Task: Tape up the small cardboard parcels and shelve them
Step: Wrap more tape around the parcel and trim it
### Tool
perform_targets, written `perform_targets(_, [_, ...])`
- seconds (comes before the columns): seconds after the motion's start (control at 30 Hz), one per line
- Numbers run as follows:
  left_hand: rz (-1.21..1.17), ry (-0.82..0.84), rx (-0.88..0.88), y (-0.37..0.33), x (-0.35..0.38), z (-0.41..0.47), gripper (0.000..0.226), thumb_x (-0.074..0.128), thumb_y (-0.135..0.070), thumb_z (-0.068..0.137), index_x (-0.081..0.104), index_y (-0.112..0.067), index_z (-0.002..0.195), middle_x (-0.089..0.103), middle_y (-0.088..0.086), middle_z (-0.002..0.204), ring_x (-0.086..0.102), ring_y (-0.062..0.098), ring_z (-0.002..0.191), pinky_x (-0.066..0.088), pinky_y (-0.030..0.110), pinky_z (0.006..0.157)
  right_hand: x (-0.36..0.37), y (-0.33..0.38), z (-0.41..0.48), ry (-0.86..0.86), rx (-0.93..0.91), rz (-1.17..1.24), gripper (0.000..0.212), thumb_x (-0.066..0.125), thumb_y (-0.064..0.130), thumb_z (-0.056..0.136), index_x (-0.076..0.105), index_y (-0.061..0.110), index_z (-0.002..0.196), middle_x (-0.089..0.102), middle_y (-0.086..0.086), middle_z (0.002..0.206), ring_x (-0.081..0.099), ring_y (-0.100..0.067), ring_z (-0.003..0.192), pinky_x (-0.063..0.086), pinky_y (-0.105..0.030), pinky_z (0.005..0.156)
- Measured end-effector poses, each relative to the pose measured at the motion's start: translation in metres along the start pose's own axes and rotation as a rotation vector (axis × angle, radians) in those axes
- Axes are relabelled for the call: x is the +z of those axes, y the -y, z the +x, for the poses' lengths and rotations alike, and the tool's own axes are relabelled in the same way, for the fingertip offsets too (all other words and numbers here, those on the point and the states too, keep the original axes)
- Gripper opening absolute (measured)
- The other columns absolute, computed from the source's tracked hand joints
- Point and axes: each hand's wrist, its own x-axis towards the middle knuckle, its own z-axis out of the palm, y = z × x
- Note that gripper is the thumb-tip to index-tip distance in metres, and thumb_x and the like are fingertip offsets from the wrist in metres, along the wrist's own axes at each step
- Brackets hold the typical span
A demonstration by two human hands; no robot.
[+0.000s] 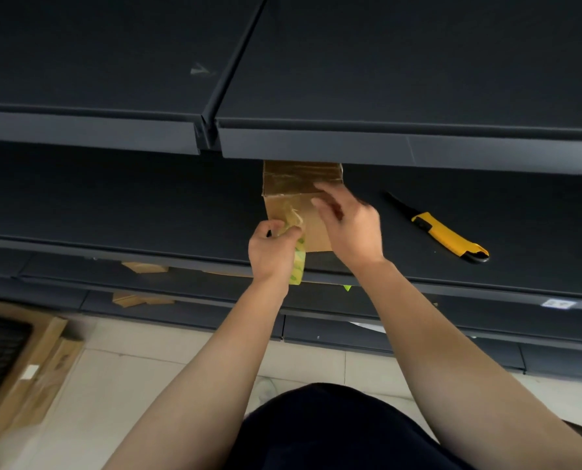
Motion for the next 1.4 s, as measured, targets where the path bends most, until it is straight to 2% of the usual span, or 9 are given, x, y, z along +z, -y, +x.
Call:
perform_targets(0.13, [-0.032, -0.054, 0.007, 0.003, 0.008, 0.000, 0.013, 0.073, -0.021, 0.078, 0.060, -0.017, 0.079, 0.062, -0.003, 0.077, 0.059, 0.013, 0.067, 0.045, 0.020, 0.051, -0.026, -0.048, -0.019, -0.213, 0.142, -0.172, 0.013, 0.056, 0.003, 0.088, 0.063, -0.002, 0.097, 0.066, -0.015, 0.080, 0.062, -0.034, 0.072, 0.050, -0.044, 0.068])
perform_targets(0.3, [-0.068, -0.094, -0.040, 0.005, 0.014, 0.002, 0.024, 0.074, -0.024, 0.078, 0.058, -0.015, 0.093, 0.063, 0.003, 0.086, 0.061, 0.016, 0.071, 0.047, 0.024, 0.055, -0.056, -0.134, -0.026, 0.172, 0.750, -0.615, 0.051, 0.052, 0.016, 0.088, 0.041, 0.005, 0.136, 0.039, -0.018, 0.144, 0.025, -0.036, 0.136, 0.023, -0.050, 0.109])
perform_targets(0.4, [-0.054, -0.101, -0.055, 0.003, 0.016, 0.004, 0.028, 0.075, -0.022, 0.077, 0.057, -0.012, 0.097, 0.063, 0.003, 0.085, 0.061, 0.015, 0.068, 0.045, 0.023, 0.052, -0.065, -0.166, -0.029, 0.326, 0.857, -0.658, 0.070, 0.055, 0.016, 0.085, 0.024, 0.013, 0.148, 0.026, -0.009, 0.154, 0.009, -0.031, 0.144, 0.012, -0.050, 0.115])
perform_targets(0.5, [-0.034, -0.103, -0.074, 0.001, 0.015, 0.005, 0.025, 0.074, -0.022, 0.078, 0.057, -0.013, 0.094, 0.063, 0.004, 0.083, 0.061, 0.016, 0.066, 0.046, 0.024, 0.053, -0.068, -0.183, -0.024, 0.389, 0.910, -0.652, 0.070, 0.051, 0.010, 0.086, 0.022, 0.015, 0.149, 0.027, -0.009, 0.153, 0.011, -0.030, 0.144, 0.006, -0.050, 0.116])
perform_targets(0.67, [-0.028, -0.118, -0.094, -0.002, 0.012, 0.007, 0.021, 0.075, -0.022, 0.078, 0.057, -0.014, 0.086, 0.064, 0.004, 0.081, 0.061, 0.017, 0.065, 0.046, 0.025, 0.051, -0.069, -0.183, -0.016, 0.400, 0.797, -0.657, 0.050, 0.057, 0.015, 0.085, 0.044, 0.011, 0.133, 0.042, -0.019, 0.133, 0.037, -0.038, 0.126, 0.023, -0.048, 0.111])
perform_targets(0.93, [-0.024, -0.105, -0.090, -0.004, 0.010, 0.009, 0.021, 0.074, -0.020, 0.079, 0.057, -0.012, 0.090, 0.065, 0.004, 0.080, 0.063, 0.016, 0.064, 0.047, 0.025, 0.051, -0.064, -0.137, -0.056, 0.211, 0.474, -0.217, 0.032, 0.060, 0.020, 0.086, 0.050, 0.000, 0.109, 0.055, -0.021, 0.095, 0.057, -0.043, 0.081, 0.043, -0.041, 0.069])
perform_targets(1.13, [-0.022, -0.081, -0.078, -0.006, 0.008, 0.011, 0.021, 0.075, -0.018, 0.078, 0.056, -0.013, 0.088, 0.065, 0.006, 0.084, 0.063, 0.018, 0.068, 0.048, 0.026, 0.055, -0.066, -0.091, -0.044, 0.424, 0.173, 0.009, 0.034, 0.055, 0.046, 0.090, 0.049, 0.021, 0.112, 0.051, 0.010, 0.074, 0.054, -0.015, 0.066, 0.042, -0.027, 0.062])
perform_targets(1.27, [-0.005, -0.059, -0.075, -0.008, 0.006, 0.011, 0.030, 0.076, -0.018, 0.077, 0.061, -0.006, 0.099, 0.066, 0.008, 0.085, 0.063, 0.017, 0.066, 0.046, 0.024, 0.050, -0.058, -0.076, -0.032, 0.638, 0.136, -0.111, 0.028, 0.053, 0.048, 0.091, 0.052, 0.029, 0.112, 0.058, 0.006, 0.081, 0.058, -0.017, 0.075, 0.050, -0.032, 0.067])
perform_targets(1.4, [0.021, -0.048, -0.067, -0.011, 0.003, 0.013, 0.027, 0.077, -0.018, 0.076, 0.064, -0.004, 0.096, 0.065, 0.004, 0.071, 0.061, 0.012, 0.054, 0.043, 0.016, 0.039, -0.048, -0.068, -0.021, 0.751, 0.141, -0.254, 0.014, 0.050, 0.048, 0.093, 0.050, 0.035, 0.099, 0.056, 0.007, 0.076, 0.057, -0.019, 0.073, 0.043, -0.031, 0.062])
